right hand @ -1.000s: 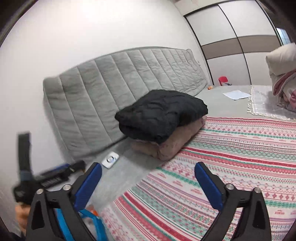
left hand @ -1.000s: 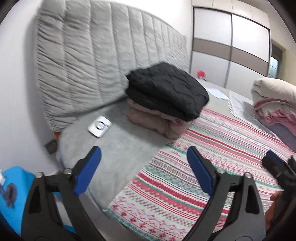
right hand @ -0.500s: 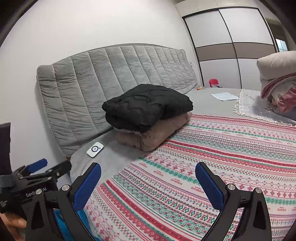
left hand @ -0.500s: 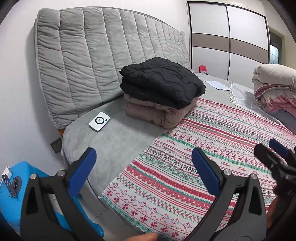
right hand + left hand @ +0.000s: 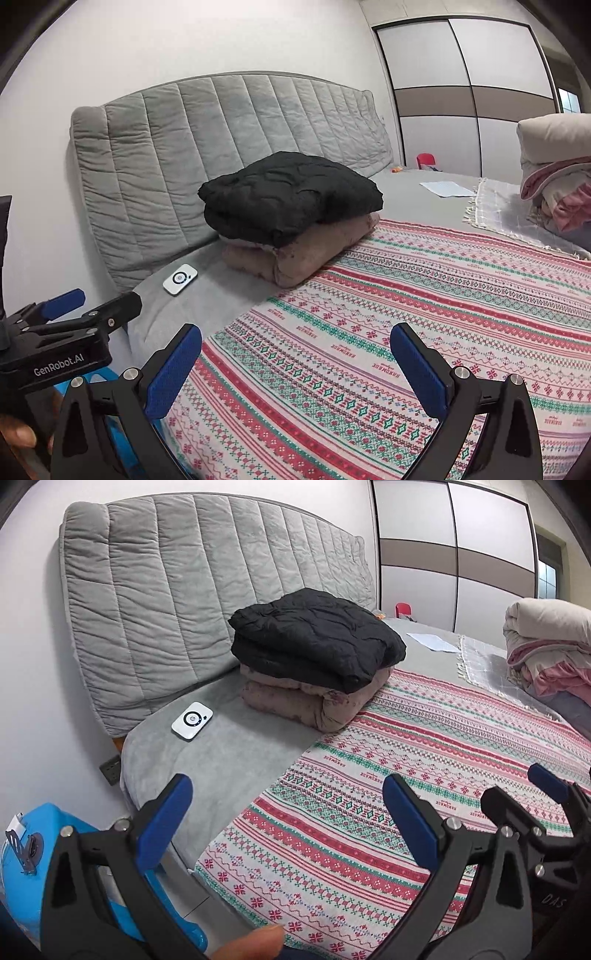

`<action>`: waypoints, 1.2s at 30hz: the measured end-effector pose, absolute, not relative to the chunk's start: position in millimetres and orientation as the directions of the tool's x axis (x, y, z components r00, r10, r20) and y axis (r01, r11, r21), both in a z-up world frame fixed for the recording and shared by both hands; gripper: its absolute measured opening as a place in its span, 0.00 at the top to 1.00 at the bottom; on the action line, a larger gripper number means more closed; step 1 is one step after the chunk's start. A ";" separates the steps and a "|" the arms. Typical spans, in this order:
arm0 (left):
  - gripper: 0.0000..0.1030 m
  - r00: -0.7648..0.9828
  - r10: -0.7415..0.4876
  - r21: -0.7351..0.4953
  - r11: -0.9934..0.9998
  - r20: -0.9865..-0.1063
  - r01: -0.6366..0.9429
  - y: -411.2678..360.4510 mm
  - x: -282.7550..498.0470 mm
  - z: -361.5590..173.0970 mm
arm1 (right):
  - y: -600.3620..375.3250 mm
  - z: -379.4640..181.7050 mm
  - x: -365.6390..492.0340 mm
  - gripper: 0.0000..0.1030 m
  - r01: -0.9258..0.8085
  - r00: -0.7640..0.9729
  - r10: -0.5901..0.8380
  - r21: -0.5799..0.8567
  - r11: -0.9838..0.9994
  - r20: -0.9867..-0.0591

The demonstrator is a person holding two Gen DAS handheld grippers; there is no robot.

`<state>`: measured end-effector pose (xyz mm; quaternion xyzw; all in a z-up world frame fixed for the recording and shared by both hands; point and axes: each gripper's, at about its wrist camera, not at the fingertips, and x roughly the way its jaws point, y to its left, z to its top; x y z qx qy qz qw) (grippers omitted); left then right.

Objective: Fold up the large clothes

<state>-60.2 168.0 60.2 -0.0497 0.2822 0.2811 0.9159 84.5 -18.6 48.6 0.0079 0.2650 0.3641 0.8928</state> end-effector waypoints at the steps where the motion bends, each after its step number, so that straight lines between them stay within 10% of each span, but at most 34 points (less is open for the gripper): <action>1: 0.01 0.683 0.488 0.069 0.837 -0.544 -0.543 167.6 -60.1 59.9 | -18.8 48.6 84.7 0.00 -0.645 0.596 0.653 0.206 0.736 -0.467; 36: 0.01 0.697 0.494 0.086 0.842 -0.520 -0.533 162.9 -54.8 60.2 | -20.2 46.5 91.4 0.00 -0.616 0.613 0.626 0.205 0.761 -0.482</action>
